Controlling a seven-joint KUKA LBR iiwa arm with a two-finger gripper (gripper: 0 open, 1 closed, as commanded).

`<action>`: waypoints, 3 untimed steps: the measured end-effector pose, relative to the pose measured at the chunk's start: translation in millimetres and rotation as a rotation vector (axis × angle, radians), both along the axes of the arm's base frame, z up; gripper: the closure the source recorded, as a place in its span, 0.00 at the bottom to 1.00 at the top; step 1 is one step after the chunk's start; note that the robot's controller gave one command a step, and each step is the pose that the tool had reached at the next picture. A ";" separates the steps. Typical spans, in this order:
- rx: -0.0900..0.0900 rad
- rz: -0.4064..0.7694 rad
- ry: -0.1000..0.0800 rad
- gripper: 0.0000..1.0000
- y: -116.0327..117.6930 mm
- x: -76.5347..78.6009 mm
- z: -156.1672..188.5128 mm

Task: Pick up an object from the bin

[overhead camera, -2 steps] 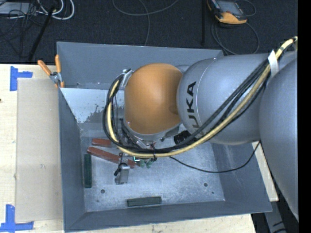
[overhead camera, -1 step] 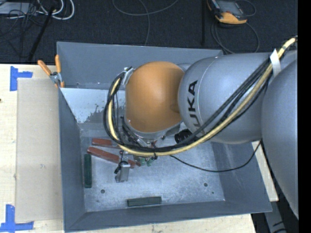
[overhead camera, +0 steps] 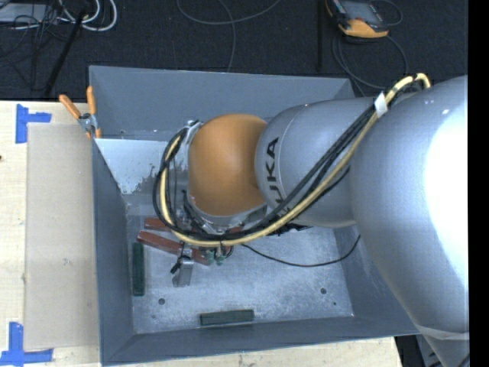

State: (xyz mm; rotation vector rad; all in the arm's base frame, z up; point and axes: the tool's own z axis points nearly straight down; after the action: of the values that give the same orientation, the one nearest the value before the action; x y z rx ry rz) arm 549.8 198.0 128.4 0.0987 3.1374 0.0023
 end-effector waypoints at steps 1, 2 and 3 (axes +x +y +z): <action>-0.002 -0.024 0.009 0.00 -3.4 3.9 -22.9; -0.001 -0.214 0.002 0.00 4.9 17.8 -14.5; 0.000 -0.124 -0.002 0.00 13.6 66.0 -55.3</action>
Offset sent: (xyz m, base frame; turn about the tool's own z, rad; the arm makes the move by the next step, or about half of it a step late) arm 0.0221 0.0096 -0.0134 0.2481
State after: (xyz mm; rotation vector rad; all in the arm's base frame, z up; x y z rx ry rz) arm 615.8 211.6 73.1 0.2934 3.1235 0.0023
